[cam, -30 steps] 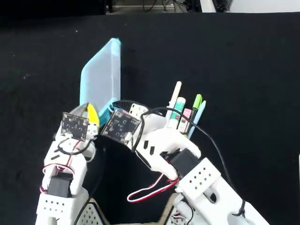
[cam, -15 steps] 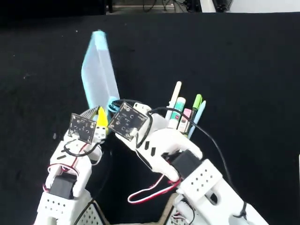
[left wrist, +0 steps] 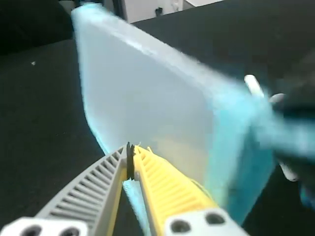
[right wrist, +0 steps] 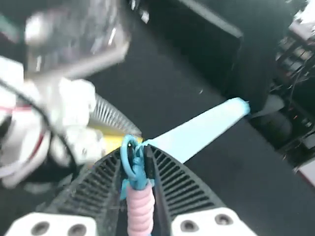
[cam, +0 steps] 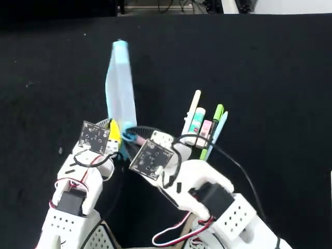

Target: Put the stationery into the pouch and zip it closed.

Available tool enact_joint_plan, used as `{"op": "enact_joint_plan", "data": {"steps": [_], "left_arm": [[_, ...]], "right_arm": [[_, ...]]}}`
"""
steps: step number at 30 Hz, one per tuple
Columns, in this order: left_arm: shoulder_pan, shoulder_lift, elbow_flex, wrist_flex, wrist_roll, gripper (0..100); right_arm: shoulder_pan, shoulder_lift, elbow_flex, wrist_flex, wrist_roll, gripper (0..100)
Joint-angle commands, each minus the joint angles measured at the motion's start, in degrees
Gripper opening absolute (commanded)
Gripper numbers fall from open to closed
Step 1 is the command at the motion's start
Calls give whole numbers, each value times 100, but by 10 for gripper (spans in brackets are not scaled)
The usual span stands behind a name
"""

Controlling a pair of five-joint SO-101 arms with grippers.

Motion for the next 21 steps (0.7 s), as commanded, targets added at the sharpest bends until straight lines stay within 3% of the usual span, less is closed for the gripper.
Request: {"op": "enact_joint_plan", "data": {"steps": [1,5,15,21], "left_arm": [[-382,-149,110,-132,79,30],[-602,-202,101,-123,79,30],[-215,185,110,-308,35,30],[-163,193,110,-325,70,30]], "right_arm": [[-62,-347,198,18,-35,11],[-88,-725,611,-123,-53,11],[-53,-1868,365,-589,-53,11],[-53,-1727,435,-703,-26,11]]}}
